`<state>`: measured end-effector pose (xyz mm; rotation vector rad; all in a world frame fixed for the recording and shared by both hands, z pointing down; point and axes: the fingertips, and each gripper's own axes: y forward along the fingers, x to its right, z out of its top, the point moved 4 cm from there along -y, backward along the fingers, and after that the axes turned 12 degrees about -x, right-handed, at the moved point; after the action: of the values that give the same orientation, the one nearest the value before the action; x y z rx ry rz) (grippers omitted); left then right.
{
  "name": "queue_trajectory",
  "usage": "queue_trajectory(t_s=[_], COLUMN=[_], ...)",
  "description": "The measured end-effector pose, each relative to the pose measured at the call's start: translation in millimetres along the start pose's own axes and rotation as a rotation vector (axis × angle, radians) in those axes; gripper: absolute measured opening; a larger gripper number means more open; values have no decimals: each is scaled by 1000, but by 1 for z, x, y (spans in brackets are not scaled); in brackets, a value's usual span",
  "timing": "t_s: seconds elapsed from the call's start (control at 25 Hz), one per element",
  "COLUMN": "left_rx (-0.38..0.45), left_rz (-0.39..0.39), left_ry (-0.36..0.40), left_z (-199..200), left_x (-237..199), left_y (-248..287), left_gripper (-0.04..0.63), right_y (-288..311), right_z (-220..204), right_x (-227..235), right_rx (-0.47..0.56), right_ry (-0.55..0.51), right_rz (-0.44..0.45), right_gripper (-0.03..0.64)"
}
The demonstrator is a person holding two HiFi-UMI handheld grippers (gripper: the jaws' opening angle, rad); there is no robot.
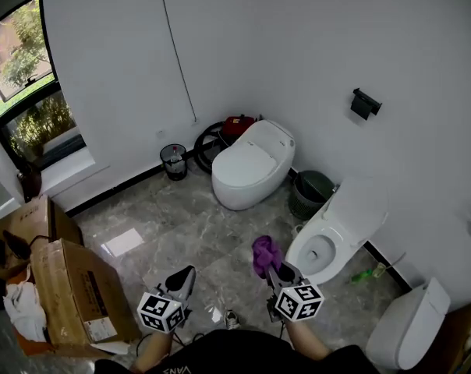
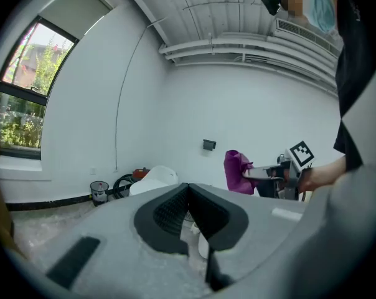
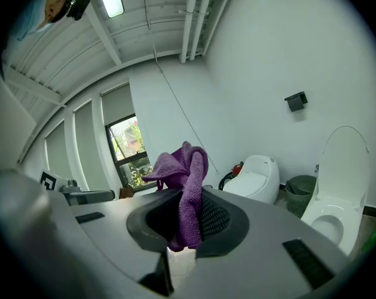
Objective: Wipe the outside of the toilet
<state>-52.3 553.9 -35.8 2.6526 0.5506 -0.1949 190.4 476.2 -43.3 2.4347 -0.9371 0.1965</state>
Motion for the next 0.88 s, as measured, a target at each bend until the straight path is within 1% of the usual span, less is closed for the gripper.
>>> queue_trajectory(t_s=[0.2,0.32,0.44,0.56,0.68,0.76,0.88], left_rx=[-3,-32,-56,-62,-73,-84,-104], left_rz=[29,36,40,44,27,1,-47], left_ry=[-17,-36,-58,-78,-79,-74,-40], left_z=[14,11,8,9,19,31,55], left_x=[-7,-18,-35,-63,-94,-115,-150], left_y=[41,57,68,82,103,118,138], left_gripper=[6,6,6,6,6,6,6], right_y=[28,47,65,87,113,131,160], right_z=[22,31,33,36,46,55,69], right_x=[36,50,55,57,58,59,54], right_rx=[-19,-26,-39,-53,-51,-52,-60], right_ry=[-8,-3,14,22,26,35,47], right_rz=[24,29,28,19,-1,-27,-65], right_gripper=[44,44,44,44,44,44,44])
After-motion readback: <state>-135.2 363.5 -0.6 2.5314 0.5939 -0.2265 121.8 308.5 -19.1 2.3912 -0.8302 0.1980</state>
